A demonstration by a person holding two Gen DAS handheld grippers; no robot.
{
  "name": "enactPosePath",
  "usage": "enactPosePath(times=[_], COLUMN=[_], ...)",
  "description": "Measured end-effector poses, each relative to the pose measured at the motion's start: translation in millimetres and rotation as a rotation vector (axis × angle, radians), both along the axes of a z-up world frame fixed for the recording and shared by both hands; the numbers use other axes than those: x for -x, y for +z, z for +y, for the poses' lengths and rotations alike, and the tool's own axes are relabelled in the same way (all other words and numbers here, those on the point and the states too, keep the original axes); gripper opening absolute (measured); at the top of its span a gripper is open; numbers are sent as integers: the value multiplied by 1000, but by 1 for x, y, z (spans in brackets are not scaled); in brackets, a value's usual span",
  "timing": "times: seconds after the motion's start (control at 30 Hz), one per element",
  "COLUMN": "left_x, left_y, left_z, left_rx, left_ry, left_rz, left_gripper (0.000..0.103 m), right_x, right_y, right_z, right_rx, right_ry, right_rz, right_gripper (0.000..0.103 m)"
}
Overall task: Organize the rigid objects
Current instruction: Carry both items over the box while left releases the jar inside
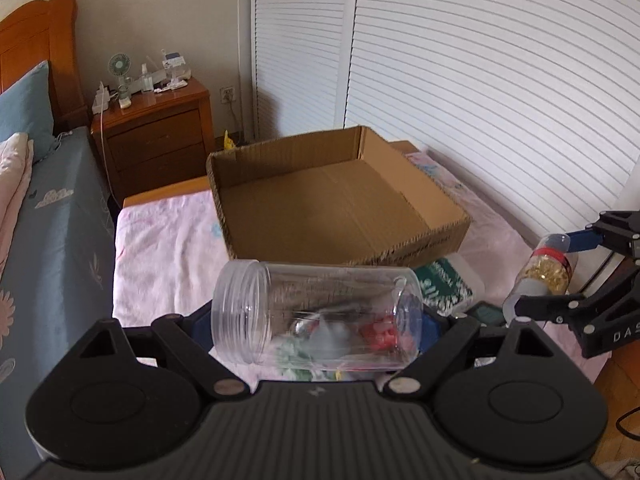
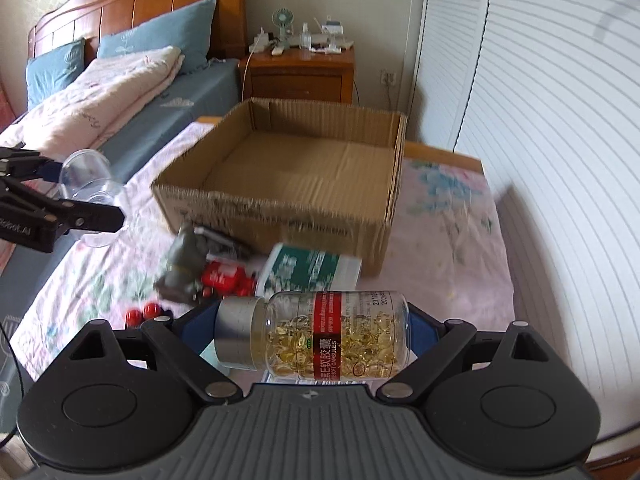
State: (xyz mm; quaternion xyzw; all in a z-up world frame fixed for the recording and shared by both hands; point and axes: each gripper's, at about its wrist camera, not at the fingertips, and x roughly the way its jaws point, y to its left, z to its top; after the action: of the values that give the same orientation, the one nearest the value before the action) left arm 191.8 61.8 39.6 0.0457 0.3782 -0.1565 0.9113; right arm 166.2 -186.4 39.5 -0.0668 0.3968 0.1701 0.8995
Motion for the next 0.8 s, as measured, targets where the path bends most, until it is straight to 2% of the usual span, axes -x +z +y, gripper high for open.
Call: enactPosePath(times=[0.13, 0.33, 0.5, 0.57, 0.63, 0.8], left_x=[-45, -113, -154, -163, -163, -141], left_y=[4, -8, -22, -27, -29, -28], left_z=[-14, -26, -32, -31, -27, -16], left_rx=[-15, -23, -57, -71, -54, -14], left_ry=[-8, 14, 74, 87, 100, 99], left_rz=[-15, 23, 4, 9, 18, 31], left_gripper=[90, 90, 91, 92, 92, 94], right_x=[-23, -55, -73, -78, -80, -84], right_y=[12, 13, 10, 9, 9, 10], right_z=[0, -1, -1, -1, -1, 4], right_rx=[-14, -11, -8, -10, -13, -7], right_ry=[7, 1, 0, -4, -4, -2], right_rz=[-32, -36, -30, -30, -30, -33], right_gripper=[96, 96, 96, 96, 96, 96])
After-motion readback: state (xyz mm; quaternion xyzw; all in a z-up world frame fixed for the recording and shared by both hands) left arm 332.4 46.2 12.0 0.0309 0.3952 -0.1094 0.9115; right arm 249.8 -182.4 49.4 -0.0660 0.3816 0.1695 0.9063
